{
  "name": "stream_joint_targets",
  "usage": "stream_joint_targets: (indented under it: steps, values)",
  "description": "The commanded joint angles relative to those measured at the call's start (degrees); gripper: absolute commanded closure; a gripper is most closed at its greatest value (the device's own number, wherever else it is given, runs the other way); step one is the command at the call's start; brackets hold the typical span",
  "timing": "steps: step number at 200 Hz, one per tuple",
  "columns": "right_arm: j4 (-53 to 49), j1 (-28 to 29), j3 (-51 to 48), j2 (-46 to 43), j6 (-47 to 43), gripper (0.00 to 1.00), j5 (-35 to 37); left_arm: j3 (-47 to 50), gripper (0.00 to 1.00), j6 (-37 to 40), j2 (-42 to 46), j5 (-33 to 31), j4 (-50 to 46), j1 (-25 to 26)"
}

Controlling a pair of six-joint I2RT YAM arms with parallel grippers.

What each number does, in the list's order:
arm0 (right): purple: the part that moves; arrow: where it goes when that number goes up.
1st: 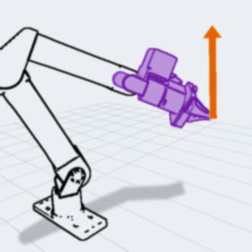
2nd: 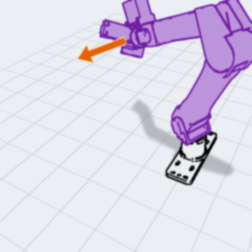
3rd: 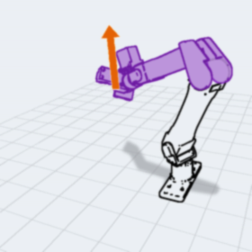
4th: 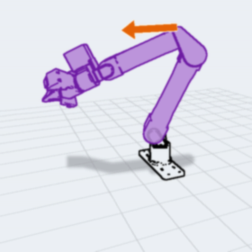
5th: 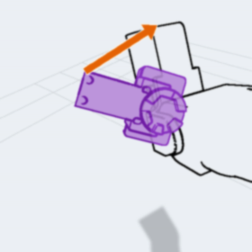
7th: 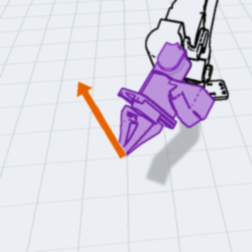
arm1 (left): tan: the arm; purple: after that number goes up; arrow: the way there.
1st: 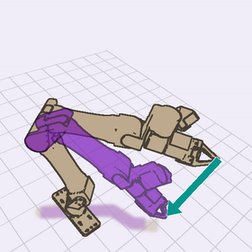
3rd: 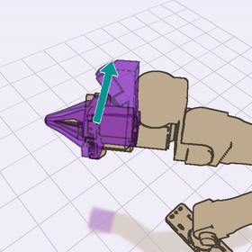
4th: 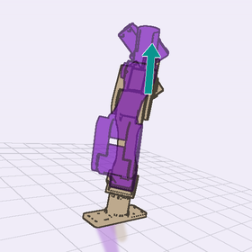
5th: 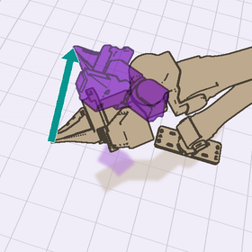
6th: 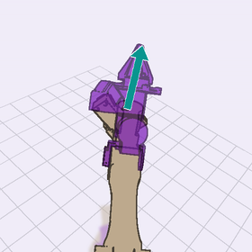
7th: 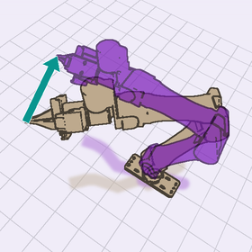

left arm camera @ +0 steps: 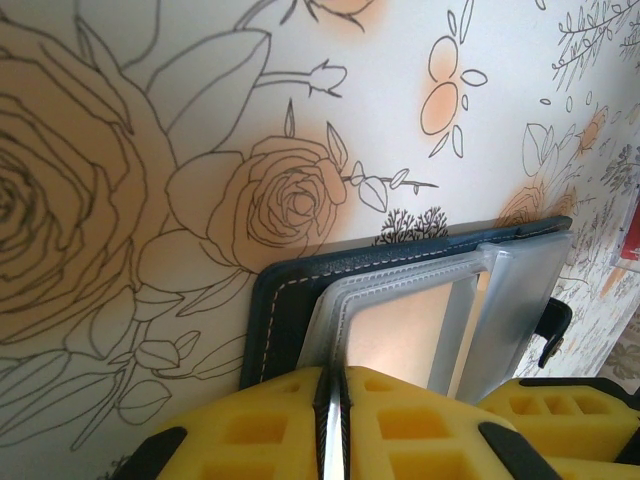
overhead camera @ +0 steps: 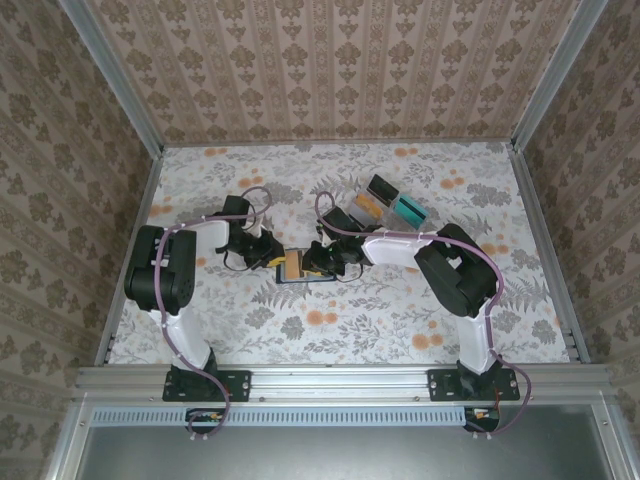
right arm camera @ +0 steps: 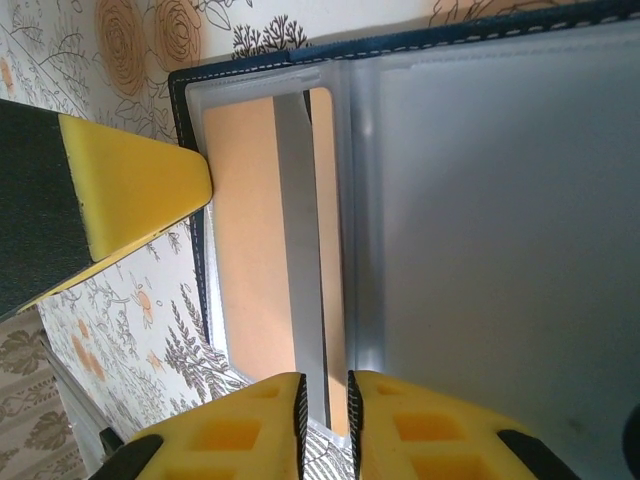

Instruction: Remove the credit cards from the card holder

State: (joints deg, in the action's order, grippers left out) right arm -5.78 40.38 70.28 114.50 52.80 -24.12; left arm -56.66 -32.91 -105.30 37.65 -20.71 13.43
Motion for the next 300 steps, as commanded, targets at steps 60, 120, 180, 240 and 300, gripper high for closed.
stream_joint_targets:
  steps: [60,120,180,240,300]
  values:
    - [2.60,-0.30,-0.15,2.64,1.17,0.78,-2.21,0.64,0.86,1.35,-2.15,-3.74,-3.07,0.01]
    - [6.74,-1.15,-1.66,2.14,2.93,0.88,-3.63,0.73,0.86,1.35,-2.01,-3.56,-3.18,-0.06]
    - [1.78,-1.67,-2.20,-0.50,0.63,1.00,-0.78,-2.10,0.82,2.60,-1.08,-4.40,-5.39,-0.34]
    - [0.52,-1.98,-6.18,-1.99,0.45,1.00,1.17,-2.24,0.79,4.06,-1.63,-3.86,-6.06,-1.57]
    - [1.68,-2.10,-5.86,-2.35,-0.20,0.97,0.90,-3.80,0.79,3.69,1.66,-3.37,-7.60,-1.48]
